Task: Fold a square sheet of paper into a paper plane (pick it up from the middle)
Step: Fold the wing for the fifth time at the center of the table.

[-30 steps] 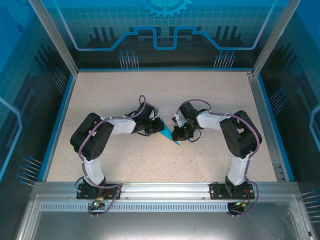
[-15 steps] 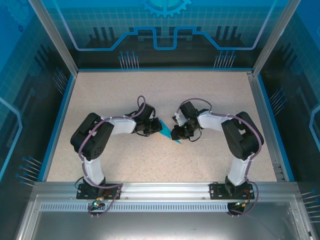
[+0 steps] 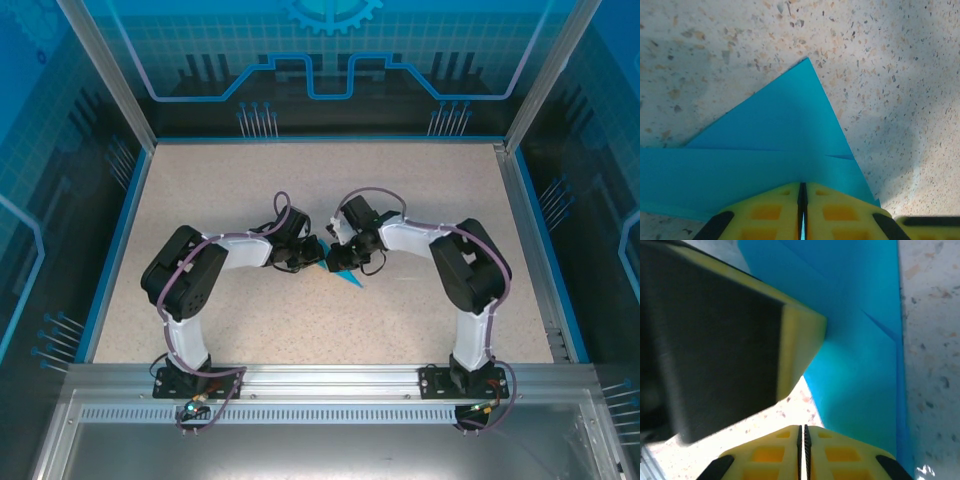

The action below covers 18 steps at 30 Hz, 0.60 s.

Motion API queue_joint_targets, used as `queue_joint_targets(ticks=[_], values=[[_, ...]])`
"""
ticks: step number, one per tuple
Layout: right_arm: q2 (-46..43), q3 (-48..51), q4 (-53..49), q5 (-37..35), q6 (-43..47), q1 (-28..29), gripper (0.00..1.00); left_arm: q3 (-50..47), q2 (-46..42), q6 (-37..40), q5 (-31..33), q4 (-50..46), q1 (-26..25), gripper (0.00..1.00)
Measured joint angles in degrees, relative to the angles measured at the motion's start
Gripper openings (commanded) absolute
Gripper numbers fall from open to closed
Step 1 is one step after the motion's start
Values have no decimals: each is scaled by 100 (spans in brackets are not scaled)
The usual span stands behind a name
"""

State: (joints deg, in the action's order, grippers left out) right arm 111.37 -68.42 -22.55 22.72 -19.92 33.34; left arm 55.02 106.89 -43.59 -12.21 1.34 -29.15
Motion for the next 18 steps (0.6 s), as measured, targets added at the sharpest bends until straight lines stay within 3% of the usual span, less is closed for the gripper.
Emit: queue_joint_targets(ticks=[11,18], values=[[315,-243,-260,46,334,-33,8,0,7,0,4,-15,0,12],[138,262,208,420,457,-275,7,0,22,0,-7,-15,4,12]])
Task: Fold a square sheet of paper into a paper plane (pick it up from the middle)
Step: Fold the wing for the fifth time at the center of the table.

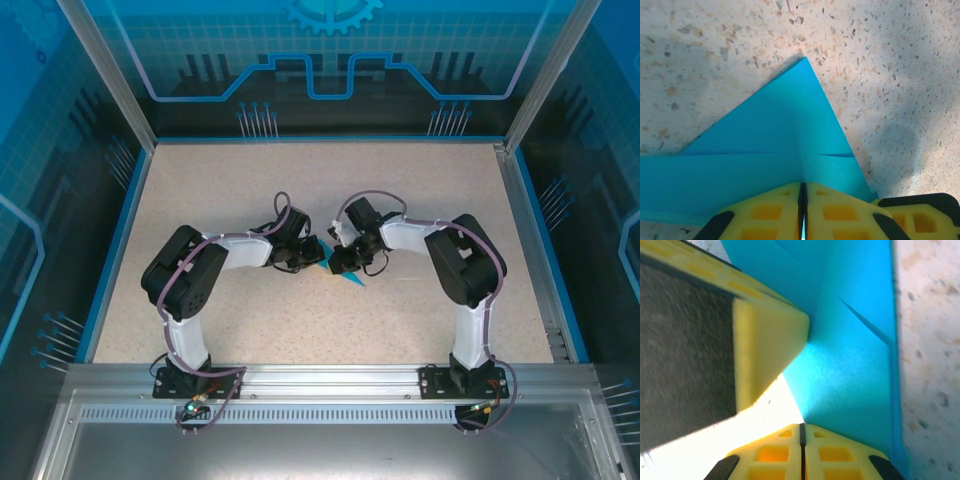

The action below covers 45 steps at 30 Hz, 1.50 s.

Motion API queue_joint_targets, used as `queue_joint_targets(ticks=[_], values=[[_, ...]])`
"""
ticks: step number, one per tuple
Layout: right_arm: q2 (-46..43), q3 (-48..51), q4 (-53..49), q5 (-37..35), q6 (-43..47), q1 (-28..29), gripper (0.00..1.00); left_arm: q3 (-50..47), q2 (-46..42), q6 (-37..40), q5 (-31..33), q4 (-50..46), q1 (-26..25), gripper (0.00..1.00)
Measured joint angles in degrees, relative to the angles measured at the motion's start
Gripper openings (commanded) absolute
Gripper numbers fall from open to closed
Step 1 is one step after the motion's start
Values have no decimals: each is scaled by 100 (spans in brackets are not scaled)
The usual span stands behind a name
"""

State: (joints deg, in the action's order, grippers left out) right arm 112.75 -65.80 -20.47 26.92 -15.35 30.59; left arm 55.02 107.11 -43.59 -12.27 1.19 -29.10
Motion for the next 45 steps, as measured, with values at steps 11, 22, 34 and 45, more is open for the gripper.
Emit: queue_joint_targets(ticks=[11,22,34,45], values=[[-680,1255,916,356,-151,-516,8,0,28,-2,-205,15,11,12],[-1930,1982,1082,-435,-1320,-424,18,-59,24,-313,-251,107,85,12],[-1613,2199,3250,-2037,-3899,684,13,-417,-140,-1130,-92,540,87,12],[-1213,2752,4422,-2533,-4809,776,10,-417,-140,-1200,-81,535,92,12]])
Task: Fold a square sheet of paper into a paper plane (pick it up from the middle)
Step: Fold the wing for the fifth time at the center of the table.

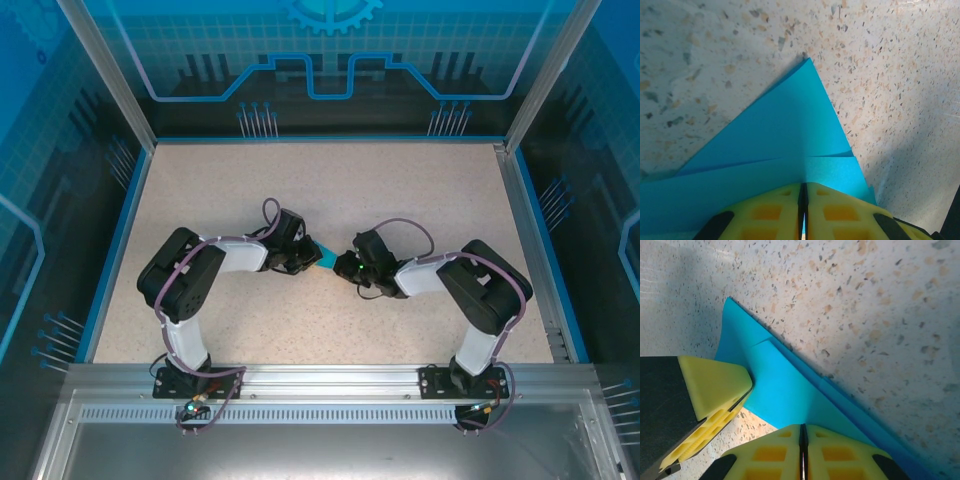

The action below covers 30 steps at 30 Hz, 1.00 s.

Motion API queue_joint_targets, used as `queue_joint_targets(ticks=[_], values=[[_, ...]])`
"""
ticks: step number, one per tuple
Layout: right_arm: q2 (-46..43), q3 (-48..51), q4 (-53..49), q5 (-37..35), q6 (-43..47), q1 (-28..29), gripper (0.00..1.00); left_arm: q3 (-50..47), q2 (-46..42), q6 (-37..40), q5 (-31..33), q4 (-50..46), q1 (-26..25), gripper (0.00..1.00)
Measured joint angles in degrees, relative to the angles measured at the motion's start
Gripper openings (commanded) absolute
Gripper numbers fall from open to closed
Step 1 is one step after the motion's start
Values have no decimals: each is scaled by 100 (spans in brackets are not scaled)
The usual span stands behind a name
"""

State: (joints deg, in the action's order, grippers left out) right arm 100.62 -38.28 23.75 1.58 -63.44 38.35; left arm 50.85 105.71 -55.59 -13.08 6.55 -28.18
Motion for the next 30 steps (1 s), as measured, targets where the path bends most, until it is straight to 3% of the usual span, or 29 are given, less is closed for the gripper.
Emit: queue_joint_targets(ticks=[11,25,30], values=[[-306,809,883,-109,-391,-234,8,0,0,2,20,-17,0,12],[-931,1176,238,-173,-411,-848,7,11,0,7,22,-44,0,12],[-1362,1204,-470,-422,-216,-979,7,17,0,22,20,-48,0,12]])
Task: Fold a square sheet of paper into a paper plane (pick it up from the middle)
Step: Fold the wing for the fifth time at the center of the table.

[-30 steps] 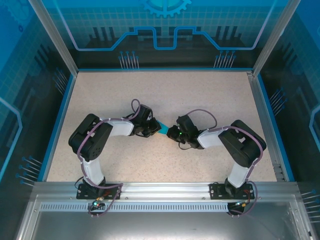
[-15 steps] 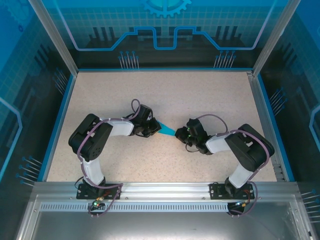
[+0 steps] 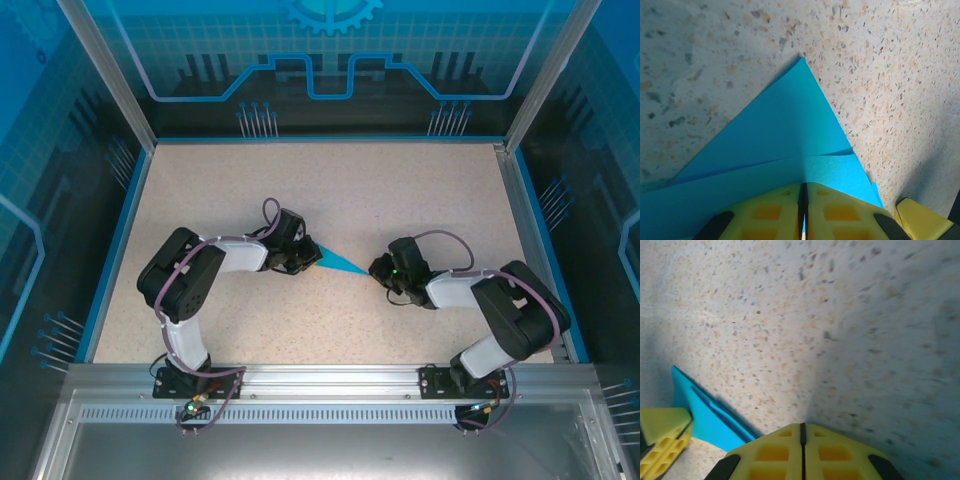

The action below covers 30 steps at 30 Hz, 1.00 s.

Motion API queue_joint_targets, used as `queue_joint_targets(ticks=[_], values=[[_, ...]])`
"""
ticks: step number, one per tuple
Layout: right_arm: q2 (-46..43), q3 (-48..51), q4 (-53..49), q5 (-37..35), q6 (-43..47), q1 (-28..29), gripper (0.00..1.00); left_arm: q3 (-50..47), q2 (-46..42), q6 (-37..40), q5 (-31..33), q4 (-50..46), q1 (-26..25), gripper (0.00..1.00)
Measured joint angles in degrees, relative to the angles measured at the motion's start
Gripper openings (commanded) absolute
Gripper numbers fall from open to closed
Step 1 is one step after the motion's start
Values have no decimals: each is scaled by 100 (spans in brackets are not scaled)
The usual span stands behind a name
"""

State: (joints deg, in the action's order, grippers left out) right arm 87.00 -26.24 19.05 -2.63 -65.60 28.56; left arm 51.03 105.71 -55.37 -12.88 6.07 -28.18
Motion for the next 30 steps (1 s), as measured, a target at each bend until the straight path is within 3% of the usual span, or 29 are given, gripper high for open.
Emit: queue_joint_targets(ticks=[7,15,30], values=[[-199,-601,-614,87,619,275,8,33,0,42,-2,-63,0,12],[977,-1410,-155,903,717,409,7,46,0,111,-9,-90,7,12],[1373,-1447,-164,1178,719,365,6,114,9,236,-44,-216,26,14]])
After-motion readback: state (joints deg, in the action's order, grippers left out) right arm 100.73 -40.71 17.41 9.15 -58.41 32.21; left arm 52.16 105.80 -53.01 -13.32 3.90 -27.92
